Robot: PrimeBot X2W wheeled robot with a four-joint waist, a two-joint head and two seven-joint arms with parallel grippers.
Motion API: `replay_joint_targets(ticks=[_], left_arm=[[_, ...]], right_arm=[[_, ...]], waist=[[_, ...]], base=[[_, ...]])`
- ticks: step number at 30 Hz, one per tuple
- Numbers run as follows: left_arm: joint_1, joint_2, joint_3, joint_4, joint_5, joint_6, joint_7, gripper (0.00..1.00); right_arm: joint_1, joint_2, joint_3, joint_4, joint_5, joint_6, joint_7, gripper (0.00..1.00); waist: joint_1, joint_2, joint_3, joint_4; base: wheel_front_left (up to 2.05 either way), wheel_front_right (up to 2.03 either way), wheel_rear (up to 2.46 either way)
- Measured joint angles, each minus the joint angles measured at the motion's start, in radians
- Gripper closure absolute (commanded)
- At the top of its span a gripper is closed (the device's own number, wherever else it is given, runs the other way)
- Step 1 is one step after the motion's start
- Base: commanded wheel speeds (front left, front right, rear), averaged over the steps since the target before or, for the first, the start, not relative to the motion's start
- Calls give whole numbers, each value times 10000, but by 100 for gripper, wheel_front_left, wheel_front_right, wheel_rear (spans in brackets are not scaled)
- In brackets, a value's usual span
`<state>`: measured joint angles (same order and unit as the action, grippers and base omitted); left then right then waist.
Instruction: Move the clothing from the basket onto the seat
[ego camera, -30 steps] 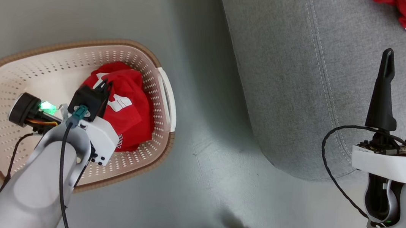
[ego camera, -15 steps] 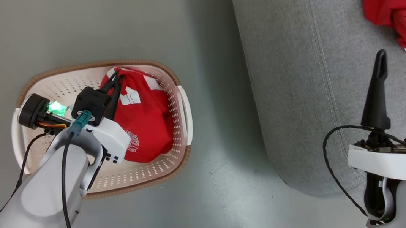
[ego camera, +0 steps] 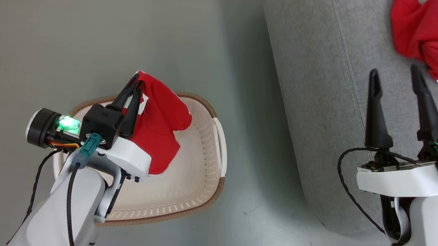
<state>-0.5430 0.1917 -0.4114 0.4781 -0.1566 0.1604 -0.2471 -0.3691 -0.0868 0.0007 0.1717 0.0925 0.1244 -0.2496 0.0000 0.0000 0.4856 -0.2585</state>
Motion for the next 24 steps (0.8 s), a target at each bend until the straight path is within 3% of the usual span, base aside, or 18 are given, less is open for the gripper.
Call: replay_joint_targets(ticks=[14, 24], left_arm=[[710, 29, 58, -2341, 140, 259, -12, 100], [962, 155, 27, -3678, 380, 328, -86, 100]], right_arm=[[18, -878, 1611, 932, -161, 0, 35, 0], [11, -1791, 3597, 1150, 46, 2, 598, 0]], waist=[[0, 0, -1430, 732], [1, 0, -2462, 1208]], base=[[0, 0, 0], [0, 0, 0]])
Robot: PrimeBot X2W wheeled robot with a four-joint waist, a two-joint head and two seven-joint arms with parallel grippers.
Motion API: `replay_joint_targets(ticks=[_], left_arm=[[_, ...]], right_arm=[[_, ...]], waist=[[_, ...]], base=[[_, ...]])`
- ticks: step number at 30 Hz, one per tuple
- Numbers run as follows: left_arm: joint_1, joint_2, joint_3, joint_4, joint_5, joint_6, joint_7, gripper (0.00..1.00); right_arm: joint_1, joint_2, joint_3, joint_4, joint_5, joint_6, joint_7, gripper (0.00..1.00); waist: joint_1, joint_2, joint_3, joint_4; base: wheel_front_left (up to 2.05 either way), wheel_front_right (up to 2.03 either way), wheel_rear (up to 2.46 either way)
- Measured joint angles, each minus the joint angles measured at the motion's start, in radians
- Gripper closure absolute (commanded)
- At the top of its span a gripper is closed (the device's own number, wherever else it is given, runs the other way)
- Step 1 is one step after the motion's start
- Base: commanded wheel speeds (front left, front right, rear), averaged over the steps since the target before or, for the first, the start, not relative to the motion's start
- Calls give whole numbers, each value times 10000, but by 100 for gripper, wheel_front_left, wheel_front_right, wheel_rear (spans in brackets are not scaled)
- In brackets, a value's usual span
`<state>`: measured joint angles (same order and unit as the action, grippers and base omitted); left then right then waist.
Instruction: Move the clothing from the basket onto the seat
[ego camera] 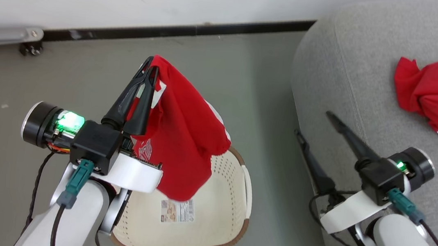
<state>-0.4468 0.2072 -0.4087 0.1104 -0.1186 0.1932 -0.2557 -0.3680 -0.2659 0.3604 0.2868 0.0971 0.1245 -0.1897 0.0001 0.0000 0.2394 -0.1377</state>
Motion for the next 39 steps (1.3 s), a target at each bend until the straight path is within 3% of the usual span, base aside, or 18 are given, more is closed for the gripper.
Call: replay_joint_targets(ticks=[12, 18, 28, 39], left_arm=[[380, 13, -244, -1014, 88, -19, 0, 100], [550, 59, -543, -1440, 90, -282, 0, 100], [562, 132, -894, -1994, 92, -709, 0, 100], [563, 173, -1310, -2389, 121, -1085, -2, 100]], right_arm=[[-11, -982, 2228, -178, 1147, -2, 859, 0], [-38, -1413, 3515, -598, 2107, 0, 1321, 0], [-461, -2173, 4088, -1283, 3434, 0, 1789, 0], [-900, -2938, 5365, -2349, 5162, 0, 2531, 0]], waist=[[0, 0, -1109, 519], [0, 0, -1624, 806], [0, 0, -2148, 1163], [-1, 0, -2451, 1448]], base=[[0, 0, 0], [0, 0, 0], [0, 0, 0], [0, 0, 0]])
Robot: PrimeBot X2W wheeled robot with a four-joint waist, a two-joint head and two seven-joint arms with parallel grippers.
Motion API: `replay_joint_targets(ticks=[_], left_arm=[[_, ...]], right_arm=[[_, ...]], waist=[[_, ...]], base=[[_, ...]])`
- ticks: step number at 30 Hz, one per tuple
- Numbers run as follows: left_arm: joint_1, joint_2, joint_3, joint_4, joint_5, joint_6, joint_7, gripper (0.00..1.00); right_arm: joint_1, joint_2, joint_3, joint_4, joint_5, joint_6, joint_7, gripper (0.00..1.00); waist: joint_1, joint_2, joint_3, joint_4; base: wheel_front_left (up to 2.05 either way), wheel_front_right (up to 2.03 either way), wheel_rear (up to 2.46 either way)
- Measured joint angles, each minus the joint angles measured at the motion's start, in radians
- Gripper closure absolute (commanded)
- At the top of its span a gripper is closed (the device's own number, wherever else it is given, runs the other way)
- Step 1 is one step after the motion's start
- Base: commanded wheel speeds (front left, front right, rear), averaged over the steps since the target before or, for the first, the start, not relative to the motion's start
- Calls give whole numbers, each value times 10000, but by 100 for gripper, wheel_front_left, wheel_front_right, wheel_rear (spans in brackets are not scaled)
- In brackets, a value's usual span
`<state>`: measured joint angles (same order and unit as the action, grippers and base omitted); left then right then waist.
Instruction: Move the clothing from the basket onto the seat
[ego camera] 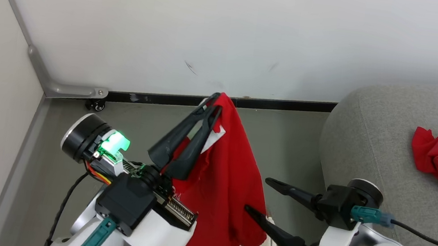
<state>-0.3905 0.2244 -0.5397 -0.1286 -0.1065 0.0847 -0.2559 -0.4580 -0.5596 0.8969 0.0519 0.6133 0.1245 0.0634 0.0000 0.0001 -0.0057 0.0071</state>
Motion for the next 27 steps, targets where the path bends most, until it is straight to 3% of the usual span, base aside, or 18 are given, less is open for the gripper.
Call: replay_joint_targets(ticks=[8, 15, 23, 24, 25, 27], left_arm=[[-1, 82, -349, -240, 52, -370, 0, 100], [-7, 25, -525, -347, 52, -512, 0, 100], [-34, -102, -748, -487, 44, -708, 0, 100], [-35, -109, -756, -506, 40, -740, 0, 100], [-35, -115, -757, -522, 40, -761, 0, 100], [-37, -125, -756, -529, 35, -761, 0, 100]], right_arm=[[-663, -650, 512, -683, 1020, 0, 385, 0], [-1228, -750, 1607, -1381, 1829, 0, 792, 0], [-1926, -1018, 1937, -1434, 2065, 0, 872, 0], [-1980, -1014, 2052, -1434, 2063, 0, 872, 20], [-2023, -1011, 2146, -1434, 2061, 0, 872, 53], [-2072, -993, 2362, -1432, 2061, 0, 861, 70]], waist=[[0, 0, -57, 164], [0, 0, -12, 266], [0, 0, 58, 344], [0, 0, 68, 344], [0, 0, 78, 340], [0, 0, 99, 328]], base=[[0, 0, 0], [0, 0, 0], [0, 0, 0], [0, 0, 0], [0, 0, 0], [0, 0, 0]])
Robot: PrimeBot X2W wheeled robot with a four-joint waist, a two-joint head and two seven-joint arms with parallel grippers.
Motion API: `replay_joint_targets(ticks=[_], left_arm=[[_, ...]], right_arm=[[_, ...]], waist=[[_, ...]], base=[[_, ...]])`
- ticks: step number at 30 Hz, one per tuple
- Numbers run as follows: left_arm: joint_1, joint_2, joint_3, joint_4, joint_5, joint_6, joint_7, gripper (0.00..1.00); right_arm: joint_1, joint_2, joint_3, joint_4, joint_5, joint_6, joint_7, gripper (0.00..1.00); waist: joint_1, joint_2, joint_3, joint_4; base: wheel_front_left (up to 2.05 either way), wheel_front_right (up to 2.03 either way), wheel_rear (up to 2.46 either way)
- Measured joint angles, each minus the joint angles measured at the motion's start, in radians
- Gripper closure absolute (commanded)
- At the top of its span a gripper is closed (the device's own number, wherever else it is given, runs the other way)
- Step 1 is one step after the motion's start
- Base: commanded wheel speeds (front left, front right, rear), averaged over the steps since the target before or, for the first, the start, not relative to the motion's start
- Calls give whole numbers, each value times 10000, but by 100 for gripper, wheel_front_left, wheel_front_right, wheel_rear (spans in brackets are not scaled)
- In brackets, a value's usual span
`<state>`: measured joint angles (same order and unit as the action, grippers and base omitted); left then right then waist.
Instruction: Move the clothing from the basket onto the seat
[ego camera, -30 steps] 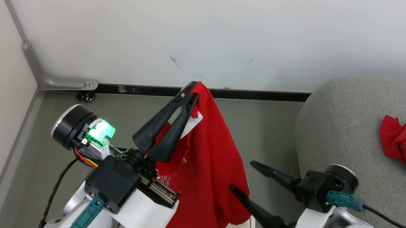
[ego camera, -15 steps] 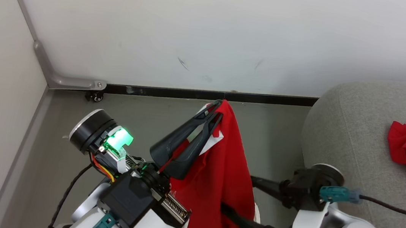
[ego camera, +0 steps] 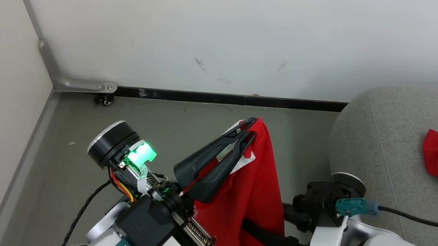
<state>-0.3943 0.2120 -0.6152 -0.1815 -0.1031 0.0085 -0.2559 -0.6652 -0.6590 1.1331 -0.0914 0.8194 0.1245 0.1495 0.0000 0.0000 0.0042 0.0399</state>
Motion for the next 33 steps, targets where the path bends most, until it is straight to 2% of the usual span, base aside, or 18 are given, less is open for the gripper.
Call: replay_joint_targets(ticks=[3, 11, 23, 29, 30, 33], left_arm=[[0, -13, 6, 31, -90, 0, 4, 100], [60, 111, 431, 777, -454, 56, 186, 100], [840, 330, 1032, 2105, -1151, 272, 355, 100], [1165, 359, 1170, 2585, -1419, 324, 357, 100], [1236, 357, 1195, 2648, -1446, 324, 357, 92], [1418, 359, 1221, 2826, -1536, 324, 370, 57]], right_arm=[[-152, 25, 328, 8, -29, 0, -25, 100], [-388, -31, 571, 33, -2, 0, -562, 100], [-332, -512, -50, 286, 182, 0, -1741, 100], [-65, -663, -773, 577, 447, 0, -2435, 100], [-15, -681, -907, 646, 447, 0, -2546, 100], [154, -725, -1271, 853, 449, 0, -2847, 100]], waist=[[0, 0, 31, -25], [0, 0, 80, -177], [0, 0, 10, -571], [0, 0, -64, -780], [0, 0, -79, -812], [0, 0, -123, -908]], base=[[0, 0, 0], [0, 0, 0], [0, 0, 0], [0, 0, 0], [0, 0, 0], [0, 0, 0]])
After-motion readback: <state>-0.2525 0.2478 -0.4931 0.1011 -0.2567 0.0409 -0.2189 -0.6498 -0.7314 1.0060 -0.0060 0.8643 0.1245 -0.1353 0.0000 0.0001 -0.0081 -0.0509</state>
